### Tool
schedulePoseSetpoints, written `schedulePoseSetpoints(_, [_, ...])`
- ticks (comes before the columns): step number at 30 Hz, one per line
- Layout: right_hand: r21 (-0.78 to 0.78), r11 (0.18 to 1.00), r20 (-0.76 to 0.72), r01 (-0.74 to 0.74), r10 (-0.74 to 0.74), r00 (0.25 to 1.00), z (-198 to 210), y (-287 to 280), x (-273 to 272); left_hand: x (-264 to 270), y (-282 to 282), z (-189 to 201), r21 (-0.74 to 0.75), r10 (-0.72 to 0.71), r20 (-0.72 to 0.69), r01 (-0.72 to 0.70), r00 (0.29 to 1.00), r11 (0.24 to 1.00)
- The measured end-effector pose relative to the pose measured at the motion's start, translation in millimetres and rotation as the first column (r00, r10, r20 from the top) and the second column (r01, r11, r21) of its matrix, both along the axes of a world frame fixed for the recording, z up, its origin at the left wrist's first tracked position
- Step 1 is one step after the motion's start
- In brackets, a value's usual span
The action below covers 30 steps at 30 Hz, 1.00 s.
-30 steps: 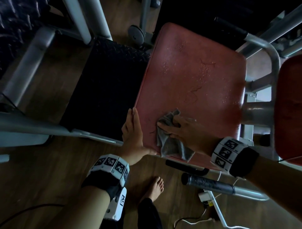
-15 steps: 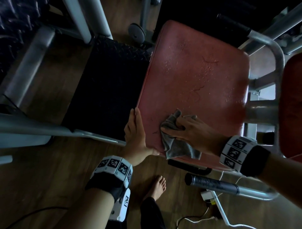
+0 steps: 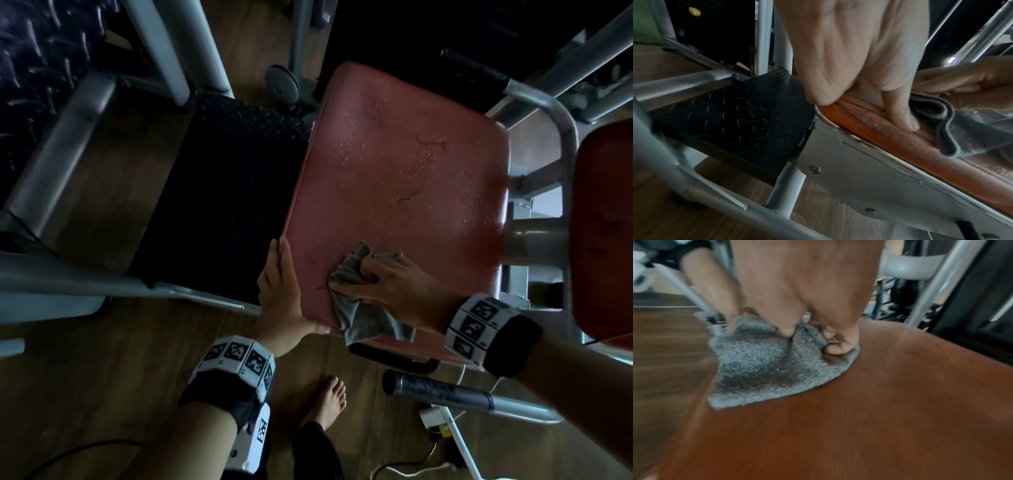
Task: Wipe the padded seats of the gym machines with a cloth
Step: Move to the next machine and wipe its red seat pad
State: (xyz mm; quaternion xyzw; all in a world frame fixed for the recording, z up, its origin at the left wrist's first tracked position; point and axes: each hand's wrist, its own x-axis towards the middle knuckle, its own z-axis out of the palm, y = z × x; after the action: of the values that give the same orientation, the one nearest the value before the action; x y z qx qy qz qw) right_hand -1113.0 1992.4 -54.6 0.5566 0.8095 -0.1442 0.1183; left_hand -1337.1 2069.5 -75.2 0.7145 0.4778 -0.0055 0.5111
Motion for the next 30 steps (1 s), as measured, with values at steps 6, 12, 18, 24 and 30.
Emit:
schedulePoseSetpoints(6, [0.065, 0.998, -0.038, -0.01, 0.013, 0.999, 3, 12, -8, -2, 0, -3, -0.017, 0.0, 0.013, 0.0, 1.0, 1.0])
schedulePoseSetpoints(12, [0.025, 0.997, -0.014, -0.07, 0.07, 0.997, 5, 11, -8, -6, 6, -1, -0.063, -0.049, 0.052, 0.052, 0.997, 0.997])
schedulePoseSetpoints(18, [0.041, 0.998, -0.016, -0.043, 0.044, 0.999, 1, 13, -15, -37, 28, -6, -0.321, 0.188, 0.335, -0.075, 0.923, 0.944])
schedulePoseSetpoints(24, [0.041, 0.999, 0.004, -0.025, 0.025, 1.0, 4, 5, -13, -51, 33, -2, -0.301, 0.293, 0.333, -0.194, 0.896, 0.934])
schedulePoseSetpoints(30, [-0.068, 0.978, 0.079, -0.195, 0.2, 0.977, 8, 14, -41, -46, 34, -8, -0.293, 0.421, 0.321, -0.334, 0.849, 0.896])
